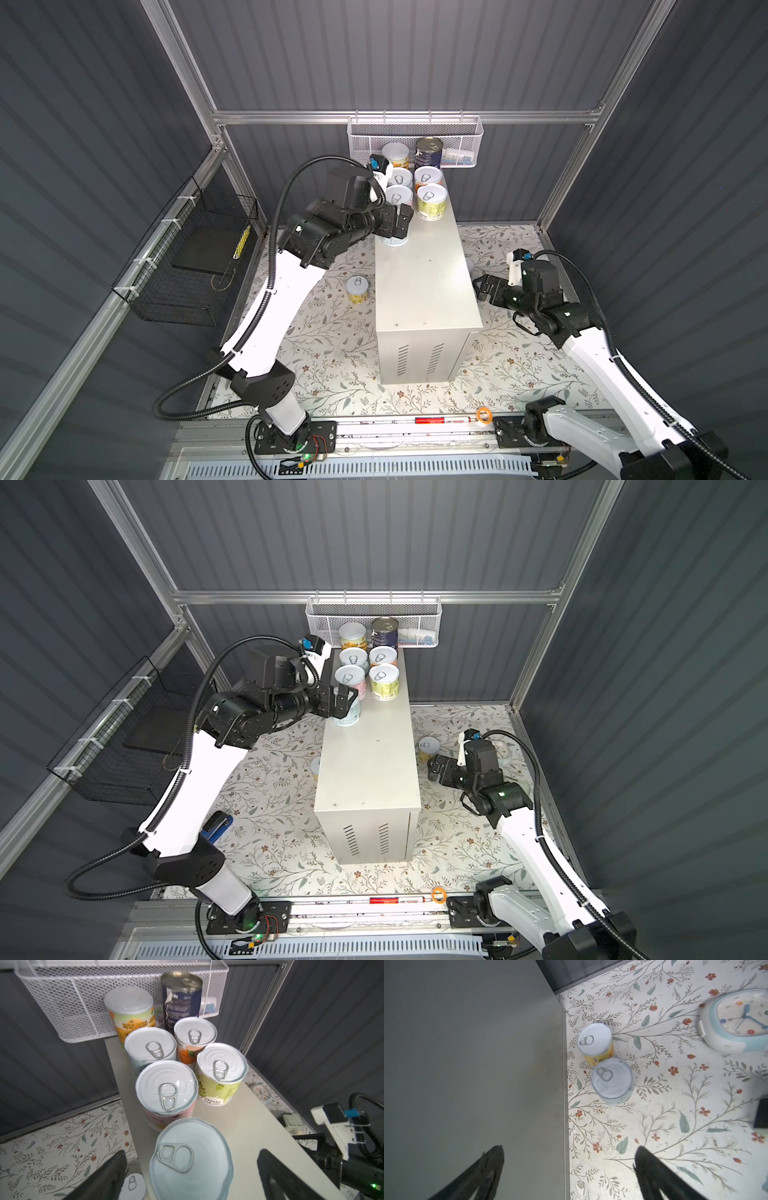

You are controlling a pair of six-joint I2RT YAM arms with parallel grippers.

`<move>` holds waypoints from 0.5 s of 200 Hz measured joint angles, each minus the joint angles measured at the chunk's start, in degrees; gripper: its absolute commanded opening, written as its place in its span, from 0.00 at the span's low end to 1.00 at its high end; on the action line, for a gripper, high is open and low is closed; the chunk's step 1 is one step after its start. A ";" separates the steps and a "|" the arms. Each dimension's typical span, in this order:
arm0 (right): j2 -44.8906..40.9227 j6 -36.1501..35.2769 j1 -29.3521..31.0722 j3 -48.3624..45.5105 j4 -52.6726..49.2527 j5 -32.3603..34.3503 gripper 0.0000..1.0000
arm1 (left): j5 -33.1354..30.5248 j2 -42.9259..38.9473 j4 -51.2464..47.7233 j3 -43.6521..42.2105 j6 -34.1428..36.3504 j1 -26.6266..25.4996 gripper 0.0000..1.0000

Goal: Place and organize the canned foods onto the counter
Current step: 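Open the left gripper and withdraw it down beside the cabinet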

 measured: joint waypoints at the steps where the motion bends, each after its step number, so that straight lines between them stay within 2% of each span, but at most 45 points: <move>1: -0.02 -0.02 0.00 0.02 0.00 0.00 0.99 | -0.15 -0.28 0.09 -0.13 0.04 0.00 0.98; 57: -1.01 -0.04 0.00 1.86 -1.25 0.28 0.99 | -8.37 -12.04 2.54 -12.22 0.55 0.00 0.90; 100: -0.81 -0.07 -0.02 3.10 -2.14 0.48 0.99 | -13.86 -14.45 4.61 -21.27 0.42 0.48 0.89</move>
